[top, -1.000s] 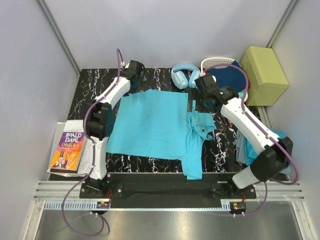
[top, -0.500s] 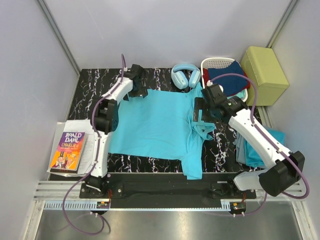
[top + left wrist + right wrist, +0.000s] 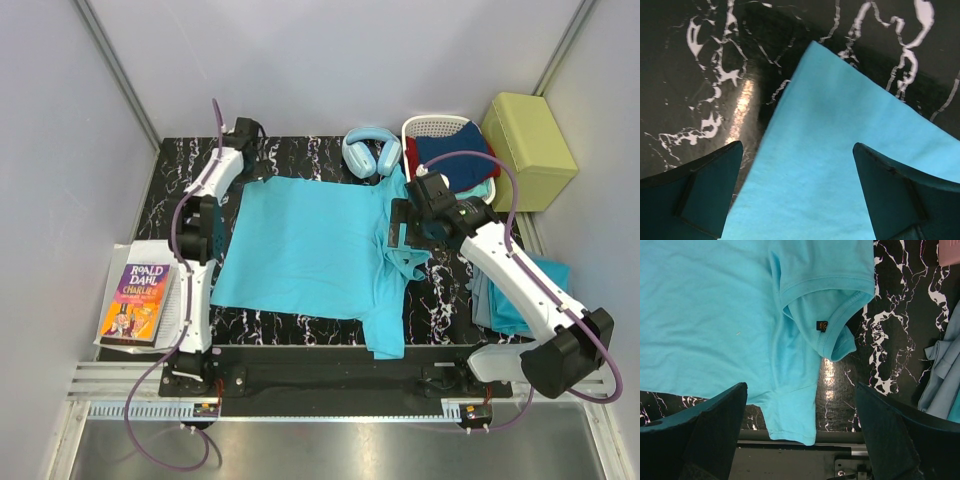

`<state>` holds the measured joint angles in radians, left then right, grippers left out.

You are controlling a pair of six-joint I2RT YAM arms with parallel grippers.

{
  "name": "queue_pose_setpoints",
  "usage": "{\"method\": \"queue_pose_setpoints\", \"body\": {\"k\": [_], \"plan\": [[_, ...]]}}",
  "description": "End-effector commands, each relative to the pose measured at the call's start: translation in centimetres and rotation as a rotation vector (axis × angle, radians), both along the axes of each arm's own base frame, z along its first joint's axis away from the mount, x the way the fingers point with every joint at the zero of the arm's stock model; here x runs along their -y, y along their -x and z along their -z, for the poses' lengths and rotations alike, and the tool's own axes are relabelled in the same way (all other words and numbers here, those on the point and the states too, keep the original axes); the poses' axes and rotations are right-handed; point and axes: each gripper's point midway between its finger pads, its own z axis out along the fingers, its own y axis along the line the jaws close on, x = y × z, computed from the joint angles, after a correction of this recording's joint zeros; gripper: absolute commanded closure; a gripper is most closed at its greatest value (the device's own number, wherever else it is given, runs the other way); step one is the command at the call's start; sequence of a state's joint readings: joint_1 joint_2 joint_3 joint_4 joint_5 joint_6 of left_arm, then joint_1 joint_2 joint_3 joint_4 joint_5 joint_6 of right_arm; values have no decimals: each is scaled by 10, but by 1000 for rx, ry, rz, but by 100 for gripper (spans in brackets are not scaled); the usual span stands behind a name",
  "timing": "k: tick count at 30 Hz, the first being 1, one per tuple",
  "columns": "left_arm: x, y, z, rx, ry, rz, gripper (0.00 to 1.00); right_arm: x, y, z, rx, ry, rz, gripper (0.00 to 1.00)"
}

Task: Fold and stack the t-shirts
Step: Flatten out the tshirt

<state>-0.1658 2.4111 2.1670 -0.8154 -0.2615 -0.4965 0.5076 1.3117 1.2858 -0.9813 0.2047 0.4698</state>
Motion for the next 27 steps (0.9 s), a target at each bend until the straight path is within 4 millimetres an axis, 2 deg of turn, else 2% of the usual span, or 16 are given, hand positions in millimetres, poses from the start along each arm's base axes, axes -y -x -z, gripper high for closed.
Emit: {"method": "queue_pose_setpoints", "body": {"k": [1,5,8,13,17,18,23,27], "plan": [[-8,0,17,-34,-6,0,1,3,3,-8,23,-9,11,6],[-10,10,35,-82,3,-11,4,3,1,-10,25,-8,13,6],[-10,12,36,-89,7,-10,11,2,1,-9,25,-4,12,6],[-10,16,35,-95,12,-17,28,2,1,-10,26,-9,13,6],[-14,23,40,-114,12,-32,54,3,2,-9,26,-11,14,7],[-16,24,41,-118,12,-38,64,3,3,-8,26,-12,15,7],[-24,33,40,-131,6,-71,75,4,6,-5,23,-13,12,7],[-39,38,36,-134,-14,-117,80,4,5,-6,27,-10,9,7]]}}
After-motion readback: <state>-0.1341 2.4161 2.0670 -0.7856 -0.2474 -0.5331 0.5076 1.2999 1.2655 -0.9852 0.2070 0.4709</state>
